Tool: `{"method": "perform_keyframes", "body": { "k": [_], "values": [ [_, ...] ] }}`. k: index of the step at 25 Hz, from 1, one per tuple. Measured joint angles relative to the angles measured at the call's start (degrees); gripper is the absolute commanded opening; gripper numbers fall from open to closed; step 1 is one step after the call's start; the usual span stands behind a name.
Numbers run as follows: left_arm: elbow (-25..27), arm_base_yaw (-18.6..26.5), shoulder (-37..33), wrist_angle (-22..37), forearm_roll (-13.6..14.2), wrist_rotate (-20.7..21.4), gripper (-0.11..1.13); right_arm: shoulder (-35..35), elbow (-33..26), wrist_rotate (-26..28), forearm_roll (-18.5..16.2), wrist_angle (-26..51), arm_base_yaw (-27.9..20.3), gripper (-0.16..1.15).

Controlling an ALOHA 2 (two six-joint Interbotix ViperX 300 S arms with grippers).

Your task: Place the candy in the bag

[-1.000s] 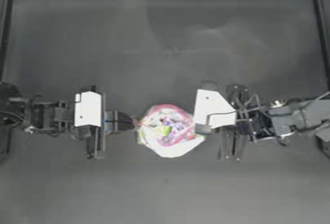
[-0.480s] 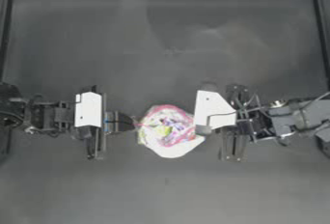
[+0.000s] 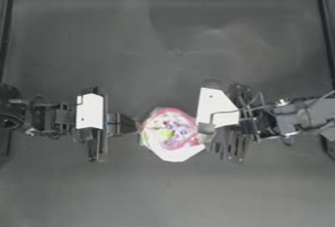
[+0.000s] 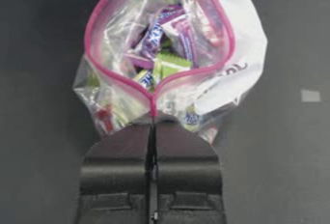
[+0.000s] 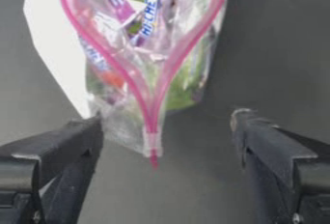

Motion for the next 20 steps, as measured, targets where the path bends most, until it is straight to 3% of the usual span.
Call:
{"method": "perform_keyframes", "body": {
  "k": [11, 20],
  "values": [
    [-0.1, 0.0, 0.0, 0.0, -0.1, 0.0, 0.03, -7.6, -0.1, -0.5, 1.3, 1.0, 0.1, 1.02],
    [-0.1, 0.0, 0.0, 0.0, -0.1, 0.1, 0.03, -14.4, -0.8, -4.0, 1.9, 11.7, -0.5, 1.02]
  ]
}}
